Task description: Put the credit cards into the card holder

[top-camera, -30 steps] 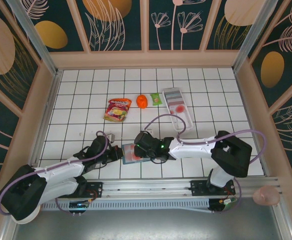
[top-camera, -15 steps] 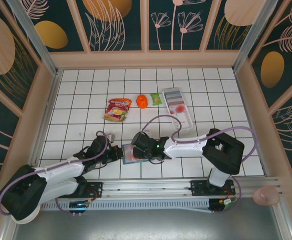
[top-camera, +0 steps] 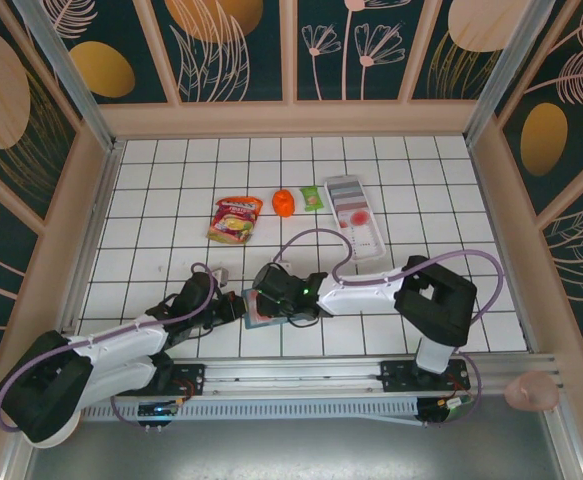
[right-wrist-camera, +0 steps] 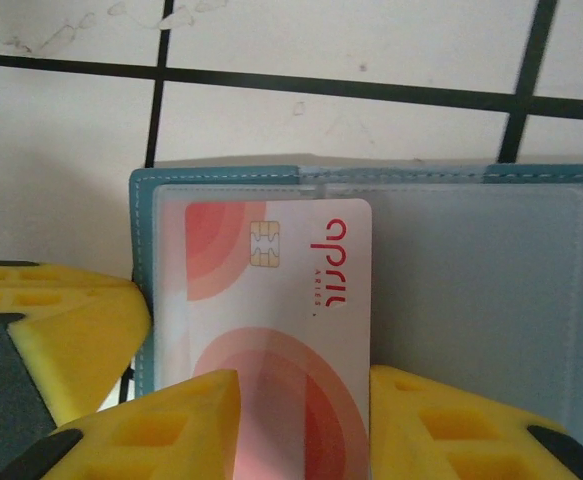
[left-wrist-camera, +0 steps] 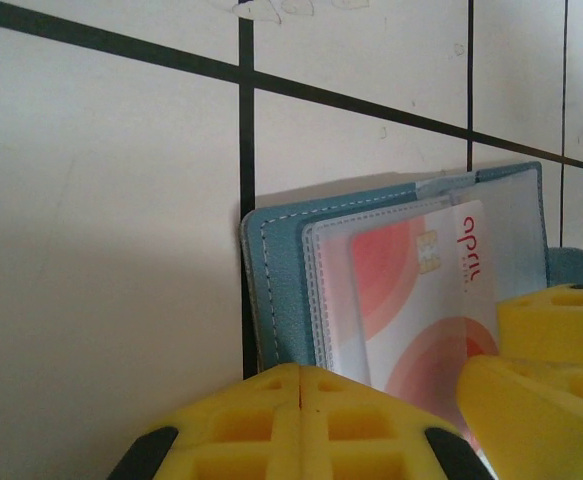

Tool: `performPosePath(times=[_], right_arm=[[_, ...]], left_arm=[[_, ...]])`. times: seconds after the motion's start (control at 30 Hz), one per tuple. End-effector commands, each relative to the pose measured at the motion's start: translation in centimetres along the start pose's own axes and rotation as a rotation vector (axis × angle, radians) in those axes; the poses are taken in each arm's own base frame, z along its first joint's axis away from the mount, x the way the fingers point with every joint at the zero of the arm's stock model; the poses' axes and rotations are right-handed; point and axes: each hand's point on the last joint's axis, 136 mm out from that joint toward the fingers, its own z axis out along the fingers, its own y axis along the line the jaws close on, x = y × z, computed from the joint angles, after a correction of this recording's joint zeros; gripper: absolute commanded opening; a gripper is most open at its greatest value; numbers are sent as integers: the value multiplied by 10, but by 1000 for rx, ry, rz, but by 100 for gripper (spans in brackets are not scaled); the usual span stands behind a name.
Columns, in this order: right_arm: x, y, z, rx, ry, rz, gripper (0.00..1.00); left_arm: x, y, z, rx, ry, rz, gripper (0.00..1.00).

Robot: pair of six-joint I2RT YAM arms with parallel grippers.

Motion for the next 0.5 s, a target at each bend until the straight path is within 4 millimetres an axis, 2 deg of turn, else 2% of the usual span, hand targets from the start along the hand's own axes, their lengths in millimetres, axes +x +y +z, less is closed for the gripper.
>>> performPosePath(times=[0.0, 0.47], right_arm=[[2, 12, 0, -11, 12, -36, 39], [6, 29, 1, -58, 29, -53, 37]], left_arm=[[7, 8, 0, -18, 17, -16, 0], [5, 7, 0, -21, 10, -19, 0]])
